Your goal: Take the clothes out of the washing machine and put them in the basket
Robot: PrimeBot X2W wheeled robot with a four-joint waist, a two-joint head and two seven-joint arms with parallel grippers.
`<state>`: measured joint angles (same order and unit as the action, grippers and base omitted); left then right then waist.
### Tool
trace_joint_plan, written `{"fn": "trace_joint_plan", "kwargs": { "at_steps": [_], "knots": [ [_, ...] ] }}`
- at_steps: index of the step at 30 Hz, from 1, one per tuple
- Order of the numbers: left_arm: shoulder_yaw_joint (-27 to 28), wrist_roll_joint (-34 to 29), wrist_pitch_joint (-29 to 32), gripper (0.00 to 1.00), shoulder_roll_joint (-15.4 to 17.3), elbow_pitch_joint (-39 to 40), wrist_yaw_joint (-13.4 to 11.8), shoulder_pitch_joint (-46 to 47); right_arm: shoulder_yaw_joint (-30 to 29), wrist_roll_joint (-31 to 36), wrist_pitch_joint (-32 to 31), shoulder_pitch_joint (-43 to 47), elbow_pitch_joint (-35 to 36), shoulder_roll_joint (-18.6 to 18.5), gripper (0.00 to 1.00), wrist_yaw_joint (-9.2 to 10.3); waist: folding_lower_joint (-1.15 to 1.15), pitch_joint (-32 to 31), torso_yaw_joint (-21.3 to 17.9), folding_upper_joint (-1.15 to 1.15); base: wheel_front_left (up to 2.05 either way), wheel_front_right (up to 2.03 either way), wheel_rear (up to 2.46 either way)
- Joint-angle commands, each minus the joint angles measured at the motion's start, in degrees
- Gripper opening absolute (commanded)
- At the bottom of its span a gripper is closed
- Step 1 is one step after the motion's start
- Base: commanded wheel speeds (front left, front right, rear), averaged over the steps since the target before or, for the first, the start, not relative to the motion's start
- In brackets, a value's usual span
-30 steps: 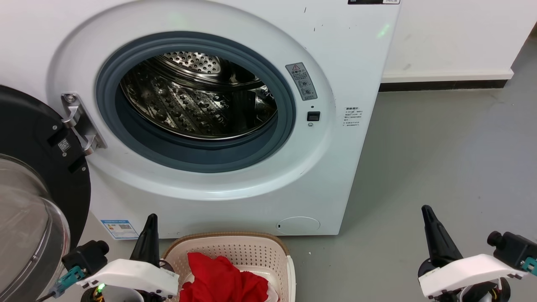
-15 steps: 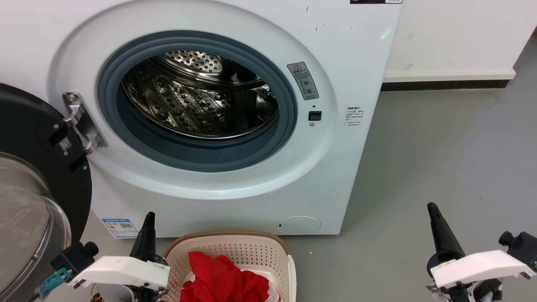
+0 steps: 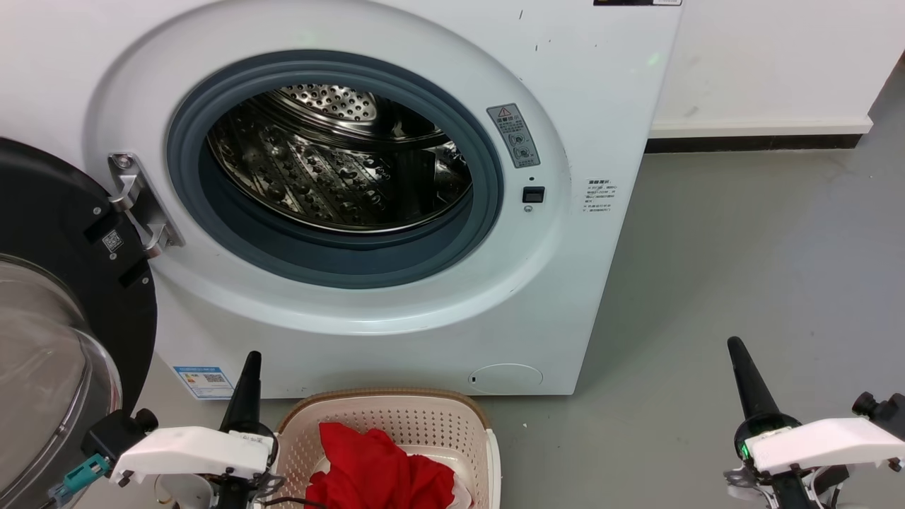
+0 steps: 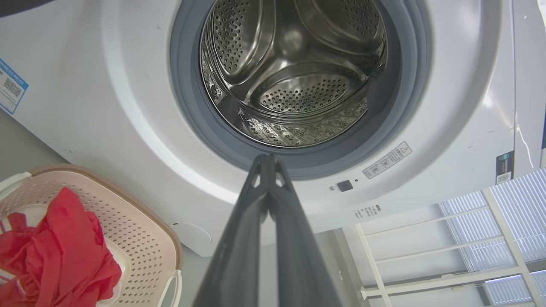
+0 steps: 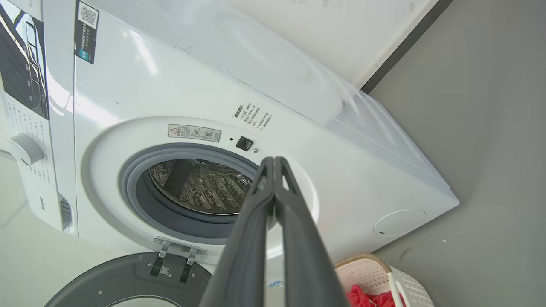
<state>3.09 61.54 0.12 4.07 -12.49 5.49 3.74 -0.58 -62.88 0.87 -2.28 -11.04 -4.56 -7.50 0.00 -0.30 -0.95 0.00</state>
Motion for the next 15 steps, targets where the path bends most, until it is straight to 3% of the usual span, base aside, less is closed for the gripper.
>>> {"fn": "trace_joint_plan", "kwargs": {
  "at_steps": [1,15],
  "knots": [
    [0.4,1.4,0.4,0.00,0.0,0.3,0.2,1.1,-0.2,-1.7,-0.3,-1.5,0.3,-0.4,0.00,0.00,0.00,0.0,0.0,0.00,0.00,0.00,0.00],
    [1.3,9.7,2.1,0.00,-0.3,-0.2,0.7,1.8,-1.2,-10.1,-1.8,-2.2,-0.7,-0.3,0.00,0.00,0.00,0.1,0.2,0.00,0.00,0.00,0.00]
  ]
}}
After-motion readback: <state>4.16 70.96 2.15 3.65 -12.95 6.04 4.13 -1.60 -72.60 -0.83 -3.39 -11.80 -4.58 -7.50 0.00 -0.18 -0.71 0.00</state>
